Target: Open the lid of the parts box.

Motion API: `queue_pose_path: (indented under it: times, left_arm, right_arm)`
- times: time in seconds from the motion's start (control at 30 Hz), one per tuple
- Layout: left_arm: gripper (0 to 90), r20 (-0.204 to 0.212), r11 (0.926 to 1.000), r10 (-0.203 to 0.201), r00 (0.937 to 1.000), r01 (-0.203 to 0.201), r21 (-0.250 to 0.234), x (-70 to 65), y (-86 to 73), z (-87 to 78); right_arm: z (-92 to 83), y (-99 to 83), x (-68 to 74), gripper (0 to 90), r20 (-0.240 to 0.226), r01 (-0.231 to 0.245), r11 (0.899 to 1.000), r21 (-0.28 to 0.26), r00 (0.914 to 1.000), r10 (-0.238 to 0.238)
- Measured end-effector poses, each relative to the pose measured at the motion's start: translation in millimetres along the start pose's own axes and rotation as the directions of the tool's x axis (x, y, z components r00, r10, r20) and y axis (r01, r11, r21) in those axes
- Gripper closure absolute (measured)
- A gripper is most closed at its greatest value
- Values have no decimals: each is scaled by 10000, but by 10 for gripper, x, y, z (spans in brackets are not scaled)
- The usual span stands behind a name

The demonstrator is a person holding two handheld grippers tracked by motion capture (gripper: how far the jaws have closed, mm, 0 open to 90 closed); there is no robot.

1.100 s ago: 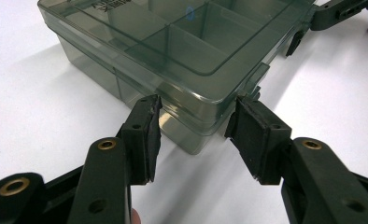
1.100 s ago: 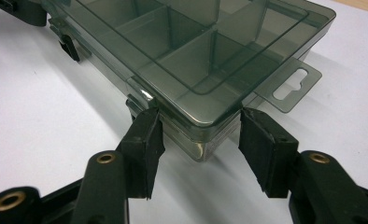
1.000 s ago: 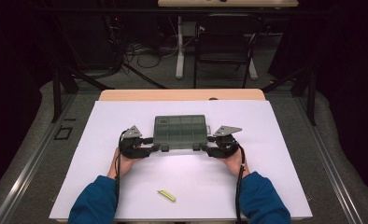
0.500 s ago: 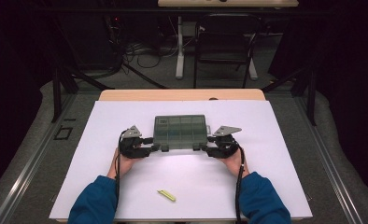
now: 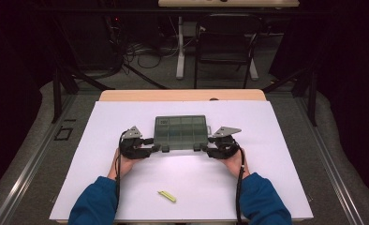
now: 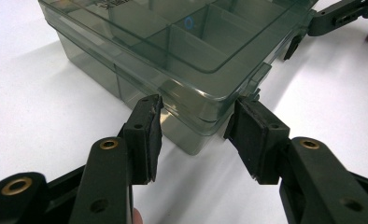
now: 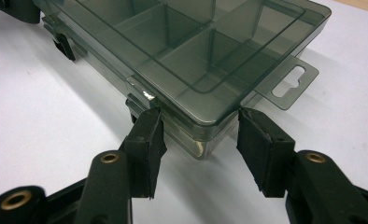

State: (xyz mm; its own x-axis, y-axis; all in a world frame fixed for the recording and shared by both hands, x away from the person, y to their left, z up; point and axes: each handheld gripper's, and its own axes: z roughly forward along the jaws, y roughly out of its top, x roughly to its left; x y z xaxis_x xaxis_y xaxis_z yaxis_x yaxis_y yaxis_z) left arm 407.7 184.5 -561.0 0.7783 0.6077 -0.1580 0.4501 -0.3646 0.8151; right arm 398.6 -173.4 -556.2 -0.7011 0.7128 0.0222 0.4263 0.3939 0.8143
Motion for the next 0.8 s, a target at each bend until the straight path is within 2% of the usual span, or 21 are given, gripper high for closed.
queue_pose_path:
  times: [0.07,0.23,0.4,0.6,0.8]
  left_arm:
    - [524,54,10000,-50,10000,50,-11,5,1,0]
    - [523,332,9984,-549,9979,553,-105,37,-7,-6]
    - [523,647,9931,-1139,9914,1153,-194,77,-15,-9]
    - [531,294,9982,-597,9978,598,0,35,6,-9]
    - [529,206,9983,-579,9981,579,7,23,10,-4]
  right_arm:
    - [-3,-4,-6,502,-54,-106,9999,2,9999,106]
    - [-3,-10,-15,502,-114,-184,9998,-95,9998,183]
    - [-3,-8,-11,504,-79,-157,9998,-86,9998,157]
    - [-2,-15,-18,508,-124,-42,10000,-24,9999,42]
    - [-1,-5,-8,506,-29,-16,10000,-20,10000,16]
